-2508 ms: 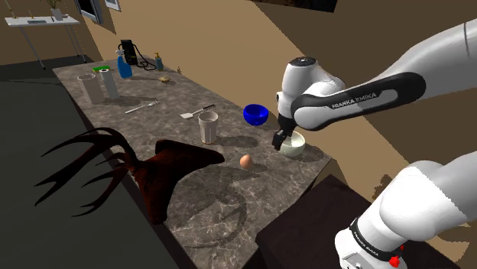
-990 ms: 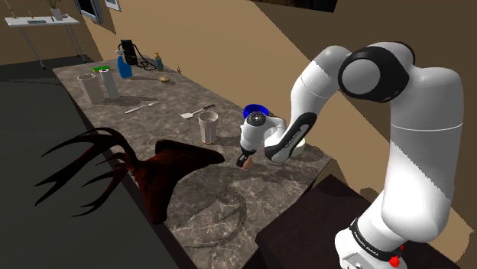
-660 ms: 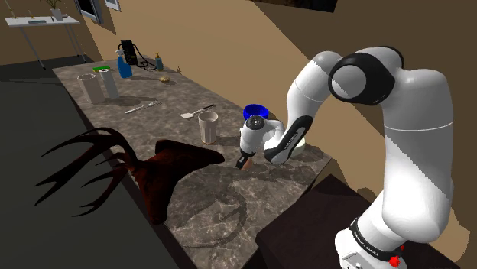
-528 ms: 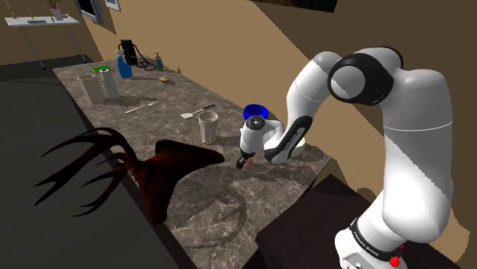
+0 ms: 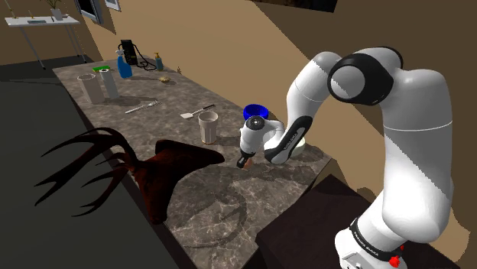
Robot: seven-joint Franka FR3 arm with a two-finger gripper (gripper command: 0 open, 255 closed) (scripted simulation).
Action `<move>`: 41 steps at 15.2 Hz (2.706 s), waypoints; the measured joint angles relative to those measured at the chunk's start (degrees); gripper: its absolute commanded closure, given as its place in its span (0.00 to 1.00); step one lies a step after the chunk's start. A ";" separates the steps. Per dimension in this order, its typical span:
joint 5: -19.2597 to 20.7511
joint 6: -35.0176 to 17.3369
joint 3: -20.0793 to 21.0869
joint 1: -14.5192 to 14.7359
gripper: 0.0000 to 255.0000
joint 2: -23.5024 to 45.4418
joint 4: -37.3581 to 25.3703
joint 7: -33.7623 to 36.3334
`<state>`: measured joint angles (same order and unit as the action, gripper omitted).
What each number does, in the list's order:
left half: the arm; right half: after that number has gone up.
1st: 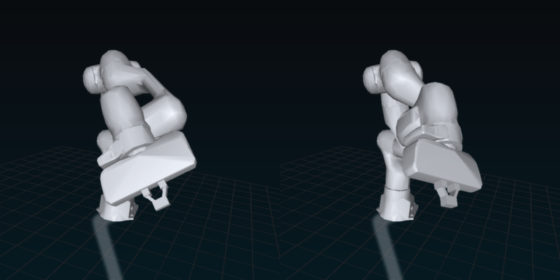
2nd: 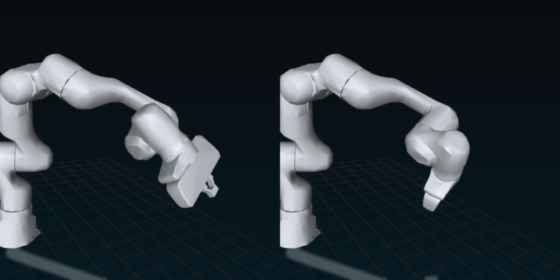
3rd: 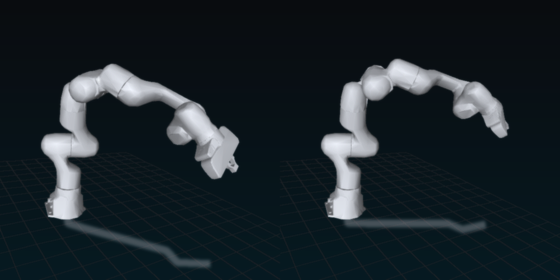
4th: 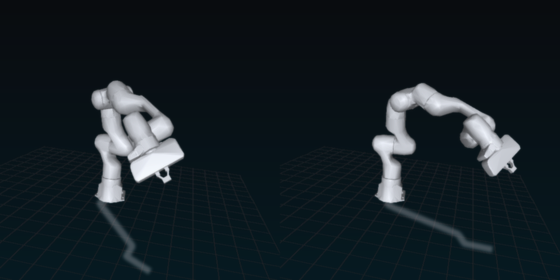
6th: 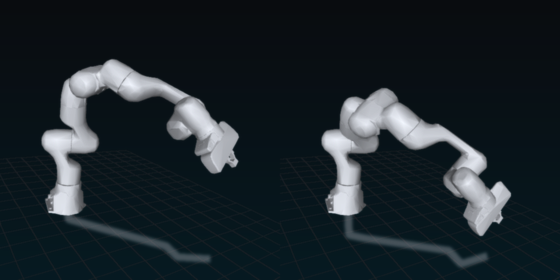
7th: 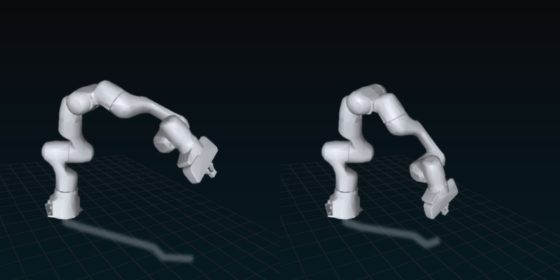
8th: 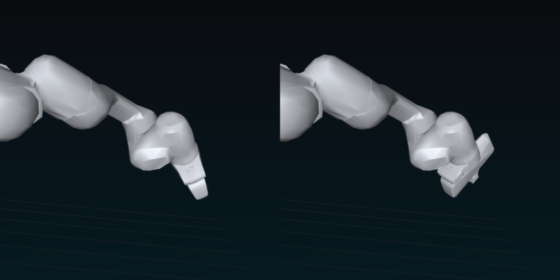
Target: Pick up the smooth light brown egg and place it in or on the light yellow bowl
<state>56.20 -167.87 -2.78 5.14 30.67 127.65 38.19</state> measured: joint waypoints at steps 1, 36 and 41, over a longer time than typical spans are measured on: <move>0.00 0.00 0.00 0.00 1.00 0.00 0.00 0.00; -23.96 14.59 13.47 -9.71 1.00 -21.71 6.10 -23.77; -27.34 15.57 13.54 -11.28 1.00 -24.74 7.20 -28.38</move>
<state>28.86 -152.30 10.76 -6.14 5.93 134.85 9.81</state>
